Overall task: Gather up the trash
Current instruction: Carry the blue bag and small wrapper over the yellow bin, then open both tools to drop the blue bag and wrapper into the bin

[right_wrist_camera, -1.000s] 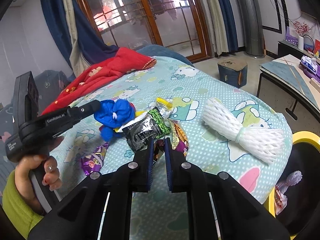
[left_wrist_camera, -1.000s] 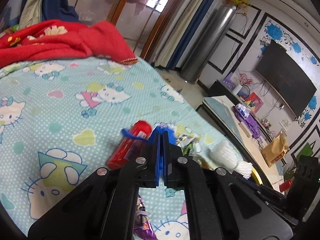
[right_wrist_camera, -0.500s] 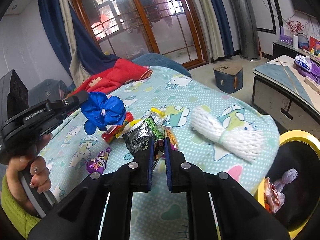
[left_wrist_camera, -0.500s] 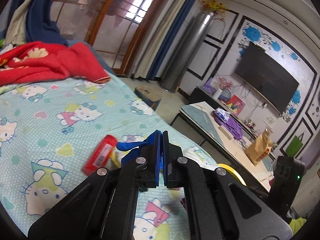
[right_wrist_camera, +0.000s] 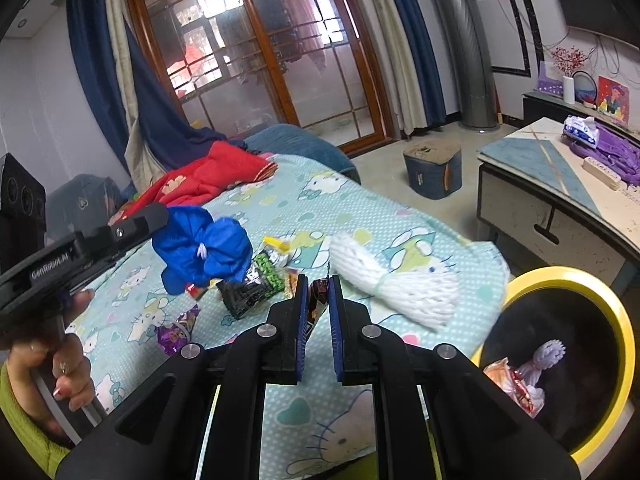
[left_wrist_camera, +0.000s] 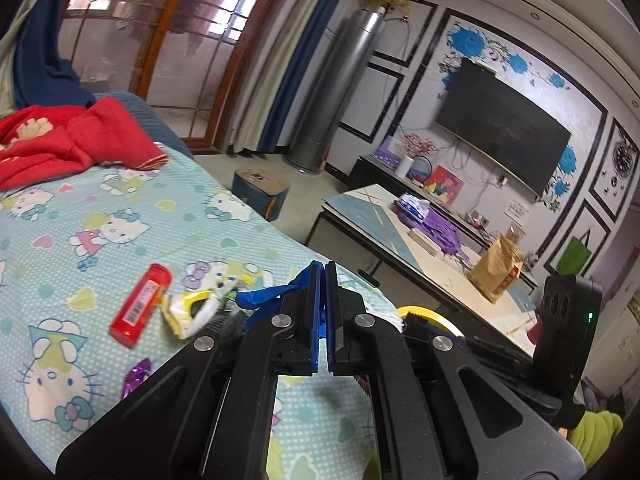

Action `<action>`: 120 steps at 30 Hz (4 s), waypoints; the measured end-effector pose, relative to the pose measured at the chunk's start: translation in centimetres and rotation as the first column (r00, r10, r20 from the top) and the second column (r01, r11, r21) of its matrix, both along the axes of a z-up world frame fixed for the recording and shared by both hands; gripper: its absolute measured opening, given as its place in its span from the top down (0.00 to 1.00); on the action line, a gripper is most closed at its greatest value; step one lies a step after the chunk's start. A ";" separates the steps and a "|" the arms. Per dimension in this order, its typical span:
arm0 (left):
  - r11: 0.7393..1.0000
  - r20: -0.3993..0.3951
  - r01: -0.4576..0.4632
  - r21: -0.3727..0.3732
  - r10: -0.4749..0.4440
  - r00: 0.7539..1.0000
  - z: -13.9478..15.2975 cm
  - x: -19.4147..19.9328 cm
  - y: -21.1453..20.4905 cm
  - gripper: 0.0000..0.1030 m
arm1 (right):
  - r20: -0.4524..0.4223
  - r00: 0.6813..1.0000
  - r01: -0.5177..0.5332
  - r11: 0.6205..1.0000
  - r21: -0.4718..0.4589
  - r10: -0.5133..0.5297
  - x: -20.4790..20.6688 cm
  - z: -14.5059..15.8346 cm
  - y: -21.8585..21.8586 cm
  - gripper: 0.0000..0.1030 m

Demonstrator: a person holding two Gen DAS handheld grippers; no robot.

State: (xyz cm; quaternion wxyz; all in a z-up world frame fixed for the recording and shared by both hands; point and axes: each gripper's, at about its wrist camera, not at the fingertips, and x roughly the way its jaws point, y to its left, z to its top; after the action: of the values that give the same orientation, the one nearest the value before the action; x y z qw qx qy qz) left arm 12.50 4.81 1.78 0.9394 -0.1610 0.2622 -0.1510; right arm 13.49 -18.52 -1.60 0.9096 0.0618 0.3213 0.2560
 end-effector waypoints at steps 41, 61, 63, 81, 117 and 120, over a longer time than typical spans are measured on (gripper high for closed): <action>0.949 0.002 0.284 0.134 -0.287 0.958 -1.2 -0.5 -13.7 1.00 | 0.078 0.954 0.292 0.956 -0.019 -0.290 -1.2 0.3 -12.8 0.90; 0.892 -0.048 0.418 0.170 -0.416 0.908 -3.8 -0.2 -19.9 1.00 | 0.098 0.892 0.447 0.893 -0.050 -0.441 -1.1 -1.4 -18.6 0.90; 0.887 -0.051 0.429 0.171 -0.427 0.903 -4.0 -0.2 -20.5 1.00 | 0.103 0.887 0.458 0.887 -0.057 -0.451 -1.0 -1.5 -18.9 0.90; 0.834 -0.119 0.523 0.177 -0.509 0.853 -7.1 0.3 -24.4 1.00 | 0.060 0.846 0.534 0.843 -0.071 -0.530 -0.2 -3.3 -21.8 0.90; 0.832 -0.254 0.542 0.119 -0.502 0.827 -12.2 2.1 -25.5 0.51 | -0.107 0.832 0.543 0.838 -0.050 -0.545 1.8 -7.2 -23.7 0.65; 0.848 -0.259 0.517 0.115 -0.477 0.840 -12.1 2.2 -24.9 0.35 | -0.101 0.825 0.554 0.831 -0.052 -0.556 1.7 -7.1 -23.9 0.55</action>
State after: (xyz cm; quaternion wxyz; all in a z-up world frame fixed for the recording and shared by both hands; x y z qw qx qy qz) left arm 14.72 -20.13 -10.33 0.8433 -0.0171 0.4100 -0.3470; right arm 15.15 -42.41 -8.75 0.9258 0.1575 0.3426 -0.0266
